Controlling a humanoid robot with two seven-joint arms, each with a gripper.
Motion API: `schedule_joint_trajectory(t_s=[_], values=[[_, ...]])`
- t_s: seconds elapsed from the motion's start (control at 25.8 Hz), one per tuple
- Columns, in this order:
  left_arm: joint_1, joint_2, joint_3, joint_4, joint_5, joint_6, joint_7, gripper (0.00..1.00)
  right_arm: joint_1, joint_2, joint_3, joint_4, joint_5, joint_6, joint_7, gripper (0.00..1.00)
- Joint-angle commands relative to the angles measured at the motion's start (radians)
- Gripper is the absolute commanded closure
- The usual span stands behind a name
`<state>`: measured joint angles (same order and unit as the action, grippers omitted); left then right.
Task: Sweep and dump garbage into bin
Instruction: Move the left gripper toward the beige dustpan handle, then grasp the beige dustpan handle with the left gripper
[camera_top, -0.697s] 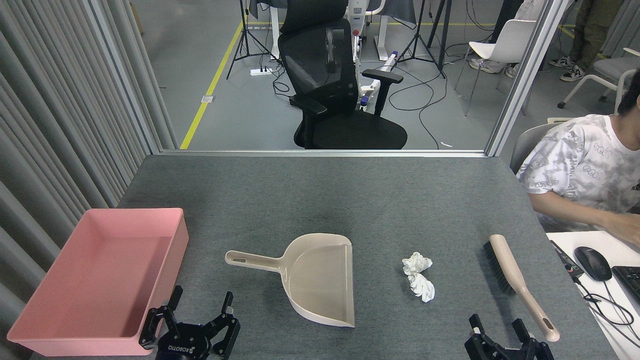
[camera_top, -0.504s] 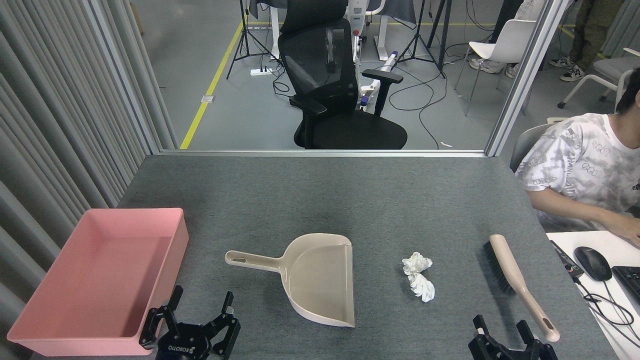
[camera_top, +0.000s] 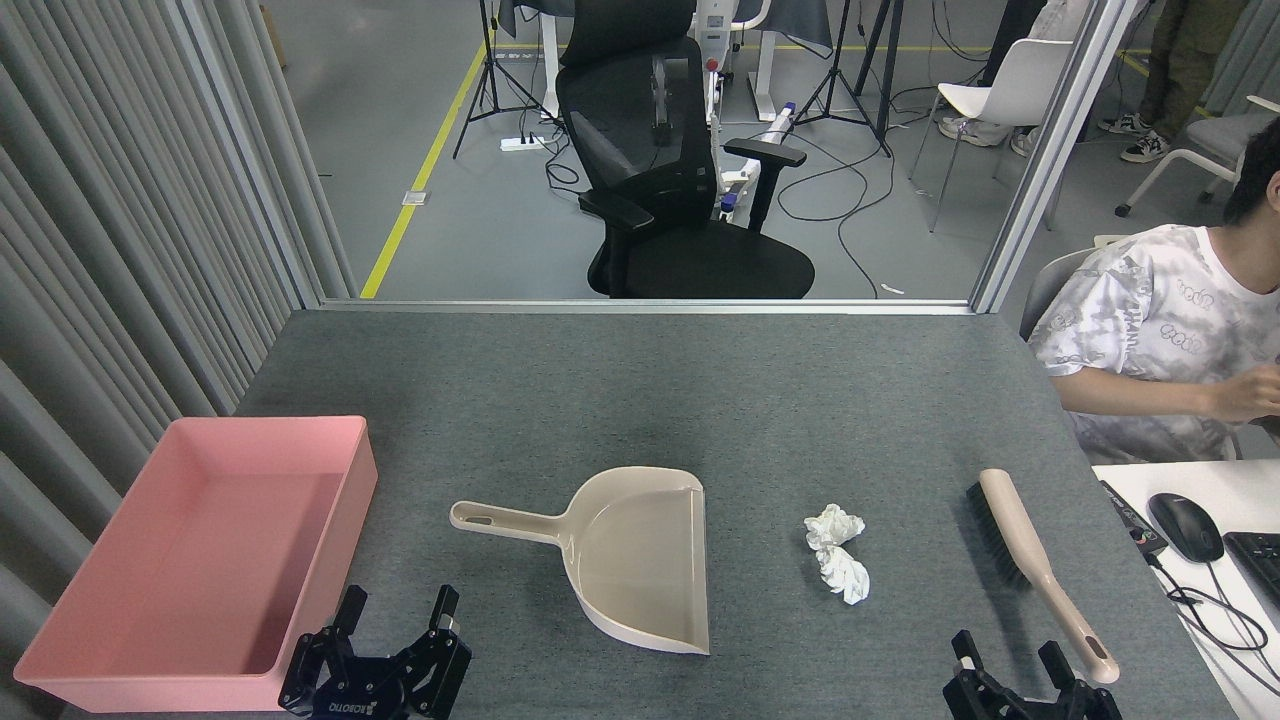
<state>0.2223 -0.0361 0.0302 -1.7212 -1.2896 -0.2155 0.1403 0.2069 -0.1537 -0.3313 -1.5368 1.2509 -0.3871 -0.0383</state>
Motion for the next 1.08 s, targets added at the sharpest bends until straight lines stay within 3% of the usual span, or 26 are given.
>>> schedule_joint_trajectory(t_s=[0.0,0.15,0.35,0.43,0.58,0.89,1.05], values=[[0.009,0.005,0.004,0.0,0.043,-0.002,-0.005,0.0,0.002,-0.003,-0.003,-0.008,-0.001,-0.01,0.0,0.02],[0.008,0.002,-0.003,0.002,0.288,0.001,-0.019,0.0,0.002,-0.01,-0.041,-0.008,-0.002,-0.033,0.001,0.01],[-0.011,-0.007,-0.006,0.052,0.635,0.002,-0.126,0.0,0.003,-0.01,-0.13,-0.013,-0.004,-0.099,0.026,0.01],[-0.027,-0.011,-0.009,0.081,0.711,-0.001,-0.134,0.0,0.014,-0.01,-0.19,-0.016,-0.005,-0.142,0.043,0.01],[-0.107,-0.031,-0.009,0.213,0.717,-0.012,-0.134,0.0,0.017,-0.012,-0.259,-0.014,-0.005,-0.188,0.06,0.01],[-0.267,-0.065,-0.007,0.416,0.725,-0.018,-0.126,0.0,0.02,-0.01,-0.259,0.001,0.01,-0.174,0.08,0.02],[-0.313,-0.065,0.002,0.476,0.727,-0.03,-0.125,0.0,0.019,-0.012,-0.253,0.023,0.051,-0.138,0.08,0.02]])
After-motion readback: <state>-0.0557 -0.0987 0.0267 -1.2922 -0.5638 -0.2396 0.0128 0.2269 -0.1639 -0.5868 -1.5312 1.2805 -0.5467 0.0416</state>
